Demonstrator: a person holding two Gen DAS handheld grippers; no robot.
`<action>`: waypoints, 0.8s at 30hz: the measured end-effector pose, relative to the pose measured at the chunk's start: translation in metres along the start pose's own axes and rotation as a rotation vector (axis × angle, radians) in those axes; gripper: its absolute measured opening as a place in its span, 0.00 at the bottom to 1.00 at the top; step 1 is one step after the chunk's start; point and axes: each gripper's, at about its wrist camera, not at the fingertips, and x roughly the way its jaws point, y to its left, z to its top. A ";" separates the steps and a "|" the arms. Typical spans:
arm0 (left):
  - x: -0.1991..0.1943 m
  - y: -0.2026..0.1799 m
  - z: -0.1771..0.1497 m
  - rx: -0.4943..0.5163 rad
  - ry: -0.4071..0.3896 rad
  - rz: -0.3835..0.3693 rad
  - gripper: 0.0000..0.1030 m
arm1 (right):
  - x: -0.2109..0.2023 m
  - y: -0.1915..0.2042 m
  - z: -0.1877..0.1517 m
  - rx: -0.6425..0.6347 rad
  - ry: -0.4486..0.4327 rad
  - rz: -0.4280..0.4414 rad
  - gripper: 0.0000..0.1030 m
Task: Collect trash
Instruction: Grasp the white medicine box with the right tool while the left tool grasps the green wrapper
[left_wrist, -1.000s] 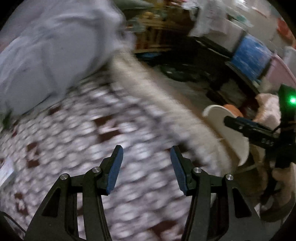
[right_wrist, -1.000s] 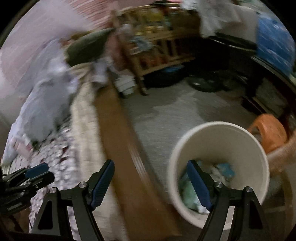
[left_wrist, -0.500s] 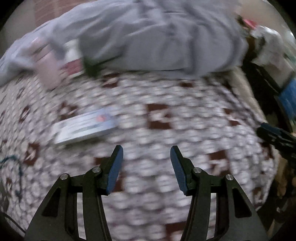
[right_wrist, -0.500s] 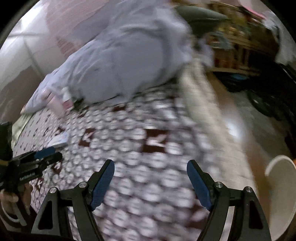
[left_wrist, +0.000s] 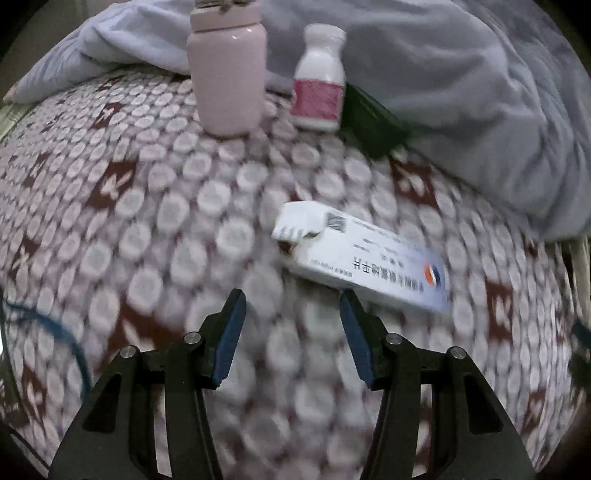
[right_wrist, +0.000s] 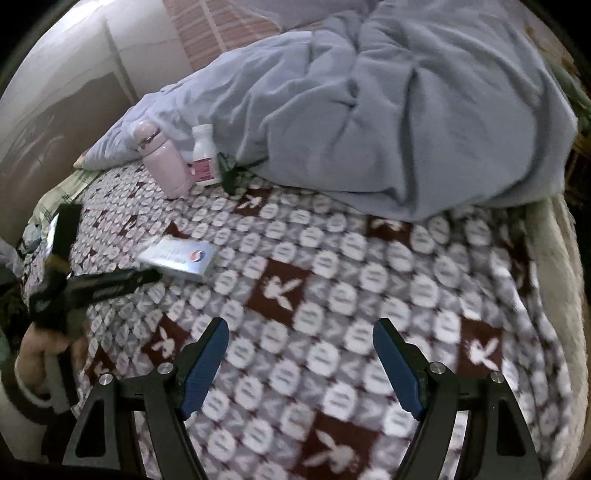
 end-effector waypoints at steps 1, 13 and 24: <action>0.002 0.002 0.007 -0.008 -0.004 -0.012 0.50 | 0.004 0.002 0.003 0.002 0.003 0.005 0.76; -0.037 0.036 0.029 -0.022 -0.050 -0.025 0.50 | 0.091 0.082 0.063 -0.189 0.070 0.236 0.77; -0.045 0.046 0.046 -0.065 -0.074 -0.069 0.50 | 0.181 0.127 0.084 -0.351 0.173 0.231 0.55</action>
